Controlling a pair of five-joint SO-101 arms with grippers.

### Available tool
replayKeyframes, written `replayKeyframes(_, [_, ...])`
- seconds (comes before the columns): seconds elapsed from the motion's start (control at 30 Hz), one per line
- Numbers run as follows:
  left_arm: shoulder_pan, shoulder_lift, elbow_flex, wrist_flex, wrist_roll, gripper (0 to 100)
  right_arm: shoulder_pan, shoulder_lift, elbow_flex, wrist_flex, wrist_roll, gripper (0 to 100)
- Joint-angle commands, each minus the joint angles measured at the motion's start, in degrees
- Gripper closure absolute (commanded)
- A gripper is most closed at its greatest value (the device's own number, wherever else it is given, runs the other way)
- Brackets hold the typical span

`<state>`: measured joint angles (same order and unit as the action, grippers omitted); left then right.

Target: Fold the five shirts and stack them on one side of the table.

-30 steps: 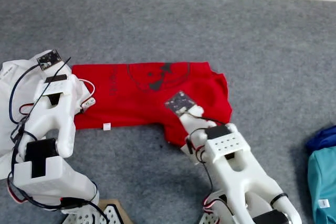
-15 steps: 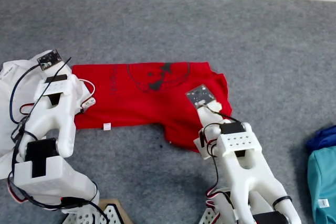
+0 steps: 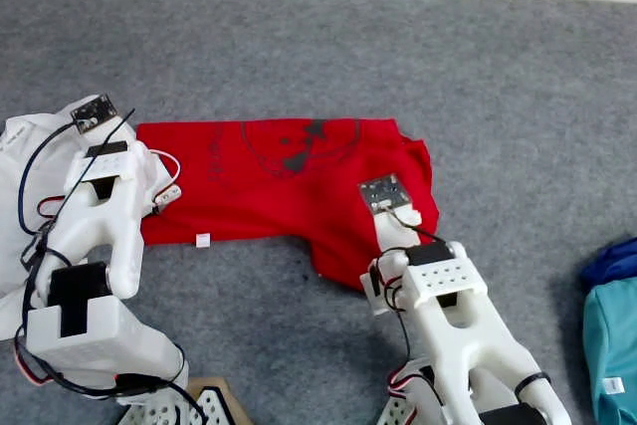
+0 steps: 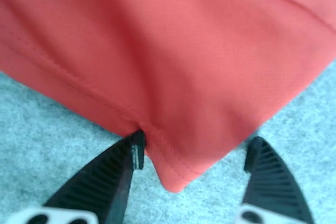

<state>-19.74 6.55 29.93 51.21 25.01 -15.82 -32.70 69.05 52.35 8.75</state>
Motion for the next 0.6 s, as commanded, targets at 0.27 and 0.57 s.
replayKeyframes(0.27, [-1.36,-0.22,-1.45,-0.88,-0.53,99,-1.01,-0.75,-0.66,1.27,-0.62,96.1])
replayKeyframes(0.57, [-1.27,-0.22,-1.45,-0.88,-0.53,99,3.65,-0.66,-12.62,5.49,-0.7,99.2])
